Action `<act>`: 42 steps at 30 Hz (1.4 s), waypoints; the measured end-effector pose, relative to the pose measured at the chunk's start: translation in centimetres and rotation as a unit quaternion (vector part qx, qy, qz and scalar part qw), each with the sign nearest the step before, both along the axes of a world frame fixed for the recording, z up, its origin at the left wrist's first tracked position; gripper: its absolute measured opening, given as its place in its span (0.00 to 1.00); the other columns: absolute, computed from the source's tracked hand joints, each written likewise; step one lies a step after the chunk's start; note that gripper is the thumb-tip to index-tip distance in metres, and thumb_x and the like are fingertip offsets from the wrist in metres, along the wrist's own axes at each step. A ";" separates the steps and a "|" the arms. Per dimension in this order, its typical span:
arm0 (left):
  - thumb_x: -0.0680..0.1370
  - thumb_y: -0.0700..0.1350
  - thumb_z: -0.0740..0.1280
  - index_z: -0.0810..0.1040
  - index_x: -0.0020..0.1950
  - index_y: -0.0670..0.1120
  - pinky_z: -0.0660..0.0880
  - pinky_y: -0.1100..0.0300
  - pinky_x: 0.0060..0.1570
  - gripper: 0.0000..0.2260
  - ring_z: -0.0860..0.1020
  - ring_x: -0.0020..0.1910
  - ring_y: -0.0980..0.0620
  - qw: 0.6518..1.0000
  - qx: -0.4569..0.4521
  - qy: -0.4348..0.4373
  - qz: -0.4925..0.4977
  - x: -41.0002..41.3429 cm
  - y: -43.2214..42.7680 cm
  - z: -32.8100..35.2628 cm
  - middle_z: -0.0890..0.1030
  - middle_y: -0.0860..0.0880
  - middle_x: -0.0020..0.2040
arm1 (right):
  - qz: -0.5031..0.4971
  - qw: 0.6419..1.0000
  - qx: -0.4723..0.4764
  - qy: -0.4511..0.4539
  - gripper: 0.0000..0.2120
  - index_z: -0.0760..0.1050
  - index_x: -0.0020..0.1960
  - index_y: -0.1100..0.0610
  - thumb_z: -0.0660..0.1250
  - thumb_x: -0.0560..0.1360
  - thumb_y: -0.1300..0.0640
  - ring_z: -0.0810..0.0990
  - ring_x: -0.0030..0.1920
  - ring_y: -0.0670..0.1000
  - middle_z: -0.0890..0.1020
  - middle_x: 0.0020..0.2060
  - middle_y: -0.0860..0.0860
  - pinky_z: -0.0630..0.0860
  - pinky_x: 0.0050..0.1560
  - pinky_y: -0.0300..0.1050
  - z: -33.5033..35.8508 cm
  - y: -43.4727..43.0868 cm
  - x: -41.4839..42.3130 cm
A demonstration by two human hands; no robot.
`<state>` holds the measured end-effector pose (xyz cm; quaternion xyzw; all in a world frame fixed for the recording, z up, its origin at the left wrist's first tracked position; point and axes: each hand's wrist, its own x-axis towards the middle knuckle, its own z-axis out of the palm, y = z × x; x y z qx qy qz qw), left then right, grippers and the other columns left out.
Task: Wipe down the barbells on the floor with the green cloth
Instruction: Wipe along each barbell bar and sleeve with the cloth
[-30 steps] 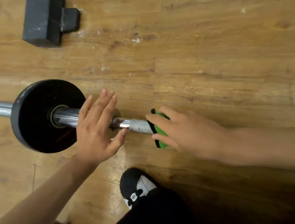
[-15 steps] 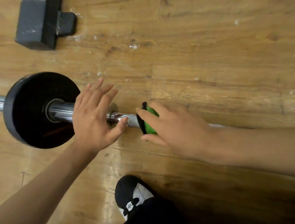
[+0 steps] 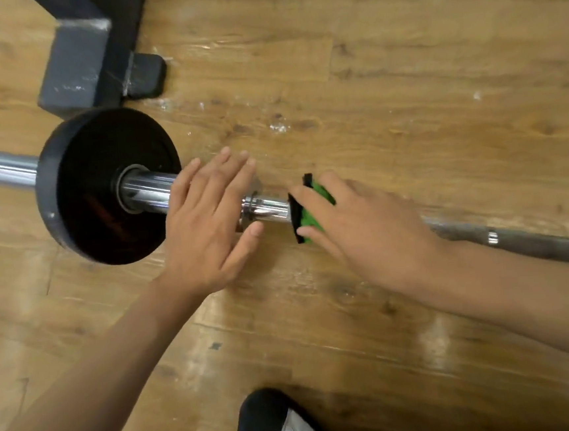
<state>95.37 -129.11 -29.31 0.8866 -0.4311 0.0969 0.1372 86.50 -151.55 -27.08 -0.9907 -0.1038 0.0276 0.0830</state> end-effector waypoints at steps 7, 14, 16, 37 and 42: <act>0.88 0.57 0.45 0.71 0.78 0.40 0.57 0.41 0.79 0.29 0.65 0.80 0.42 1.000 -0.006 -0.007 0.025 3.3 -0.1 -0.6 0.73 0.43 0.77 | -0.088 0.996 -0.021 -0.001 0.27 0.74 0.73 0.60 0.62 0.78 0.49 0.80 0.33 0.65 0.79 0.52 0.63 0.74 0.24 0.51 1.5 -8.9 -4.9; 0.88 0.55 0.45 0.74 0.76 0.45 0.62 0.44 0.72 0.26 0.71 0.76 0.44 0.999 -0.028 -0.024 0.036 6.3 -2.2 -0.6 0.80 0.47 0.67 | -0.136 0.986 -0.038 -0.083 0.24 0.77 0.66 0.58 0.53 0.84 0.44 0.80 0.39 0.62 0.79 0.52 0.59 0.70 0.31 0.47 -1.1 0.5 5.2; 0.88 0.55 0.46 0.74 0.75 0.45 0.62 0.45 0.70 0.26 0.71 0.75 0.43 0.999 -0.029 -0.018 0.024 7.0 -2.5 -0.6 0.80 0.47 0.67 | -0.119 0.991 -0.014 -0.067 0.22 0.75 0.69 0.57 0.55 0.83 0.45 0.80 0.42 0.63 0.78 0.53 0.59 0.72 0.34 0.50 -1.0 0.0 5.9; 0.88 0.55 0.45 0.79 0.72 0.52 0.65 0.48 0.59 0.25 0.77 0.57 0.49 0.989 -0.068 -0.065 0.111 10.4 -8.0 -1.2 0.82 0.52 0.60 | -0.186 0.975 0.041 -0.116 0.15 0.80 0.61 0.57 0.59 0.85 0.49 0.80 0.43 0.64 0.80 0.51 0.59 0.67 0.37 0.50 -1.1 -3.3 8.7; 0.88 0.55 0.43 0.78 0.73 0.52 0.65 0.48 0.60 0.27 0.76 0.56 0.49 0.991 -0.051 -0.062 0.107 11.9 -7.5 -1.1 0.82 0.52 0.58 | -0.162 0.978 0.053 -0.124 0.17 0.80 0.54 0.56 0.57 0.85 0.46 0.80 0.41 0.63 0.80 0.47 0.55 0.62 0.36 0.46 -1.4 -2.6 11.2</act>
